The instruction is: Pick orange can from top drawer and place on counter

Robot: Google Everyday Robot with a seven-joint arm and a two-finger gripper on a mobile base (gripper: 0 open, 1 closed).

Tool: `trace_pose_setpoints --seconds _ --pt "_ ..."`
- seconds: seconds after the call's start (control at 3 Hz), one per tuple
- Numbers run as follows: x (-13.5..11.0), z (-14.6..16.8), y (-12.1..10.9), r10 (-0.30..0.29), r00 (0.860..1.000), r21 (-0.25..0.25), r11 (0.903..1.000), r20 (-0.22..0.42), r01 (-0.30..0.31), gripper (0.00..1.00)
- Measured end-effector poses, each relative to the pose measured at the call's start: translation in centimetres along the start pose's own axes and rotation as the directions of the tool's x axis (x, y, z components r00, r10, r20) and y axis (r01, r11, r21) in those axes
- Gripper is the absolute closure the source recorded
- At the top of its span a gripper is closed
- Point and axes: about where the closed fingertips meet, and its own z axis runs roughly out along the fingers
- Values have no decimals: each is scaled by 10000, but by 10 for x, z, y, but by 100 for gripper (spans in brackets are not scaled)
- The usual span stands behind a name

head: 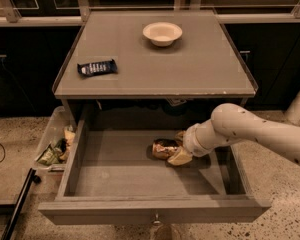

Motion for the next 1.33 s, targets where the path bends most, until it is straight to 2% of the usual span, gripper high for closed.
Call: trace_pose_setpoints --seconds 0.33,0.67,1.33 --pt "-19 -25 4 -549 9985 -48 9985 65 549 100" --pt "-45 -60 6 -1289 9917 57 9916 47 1288 100" --pt "-81 -134 0 -2242 9743 618 9724 -223 2252 100"
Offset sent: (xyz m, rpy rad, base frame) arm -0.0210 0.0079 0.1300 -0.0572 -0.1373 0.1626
